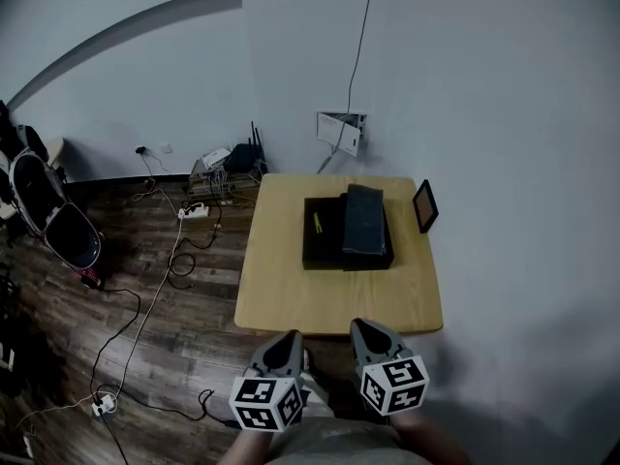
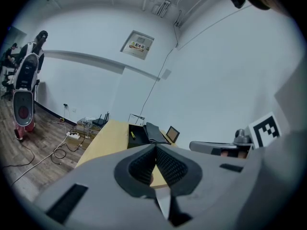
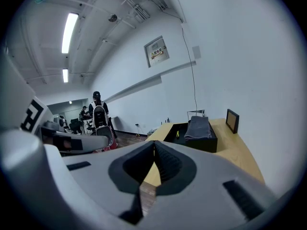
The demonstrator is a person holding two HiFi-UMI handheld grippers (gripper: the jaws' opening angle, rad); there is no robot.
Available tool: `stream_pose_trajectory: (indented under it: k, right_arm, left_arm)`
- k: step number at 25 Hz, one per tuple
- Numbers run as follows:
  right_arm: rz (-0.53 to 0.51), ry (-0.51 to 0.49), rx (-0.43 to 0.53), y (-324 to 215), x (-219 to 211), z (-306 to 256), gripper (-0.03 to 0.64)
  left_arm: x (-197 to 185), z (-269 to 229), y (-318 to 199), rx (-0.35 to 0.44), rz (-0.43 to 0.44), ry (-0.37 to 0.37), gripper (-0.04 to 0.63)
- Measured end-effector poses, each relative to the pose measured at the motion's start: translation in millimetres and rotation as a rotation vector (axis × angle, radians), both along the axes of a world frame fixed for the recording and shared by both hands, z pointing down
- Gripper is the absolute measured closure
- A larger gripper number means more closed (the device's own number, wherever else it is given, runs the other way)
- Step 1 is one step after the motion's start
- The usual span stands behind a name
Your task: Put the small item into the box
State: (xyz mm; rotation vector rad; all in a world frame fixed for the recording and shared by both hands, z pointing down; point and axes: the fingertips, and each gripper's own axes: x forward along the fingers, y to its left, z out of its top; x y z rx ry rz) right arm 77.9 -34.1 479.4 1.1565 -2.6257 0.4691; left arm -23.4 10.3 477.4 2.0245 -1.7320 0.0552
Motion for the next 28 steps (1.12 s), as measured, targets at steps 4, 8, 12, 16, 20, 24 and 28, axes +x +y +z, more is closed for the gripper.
stream_pose_trajectory:
  k: [4, 8, 12, 16, 20, 24, 28]
  right_arm:
    - [-0.004, -0.004, 0.02, 9.4, 0.9, -3.6, 0.617]
    - [-0.002, -0.015, 0.05, 10.3, 1.6, -12.7, 0.617]
    - [-0.001, -0.037, 0.063, 10.2, -2.0, -21.8, 0.617]
    - [-0.006, -0.049, 0.067, 9.5, -5.9, -25.3, 0.617]
    - [-0.015, -0.059, 0.074, 10.0, -8.7, -29.3, 0.617]
    - [-0.019, -0.067, 0.077, 9.6, -8.4, -30.9, 0.617]
    - [-0.024, -0.074, 0.084, 9.0, -11.0, -35.6, 0.617]
  left_arm:
    - [1.8, 0.3, 6.8, 0.004, 0.007, -0.001, 0.592]
    - [2.5, -1.9, 7.0, 0.014, 0.012, -0.002, 0.592]
    - [-0.9, -5.2, 5.1, 0.021, 0.014, -0.002, 0.592]
    - [-4.0, -6.5, 2.1, 0.024, 0.015, -0.005, 0.592]
    - [-6.5, -6.9, 0.9, 0.026, 0.013, -0.007, 0.592]
    - [-5.7, -7.7, -0.6, 0.03, 0.015, -0.007, 0.592]
    - [-7.4, -11.3, -2.1, 0.036, 0.016, -0.005, 0.592]
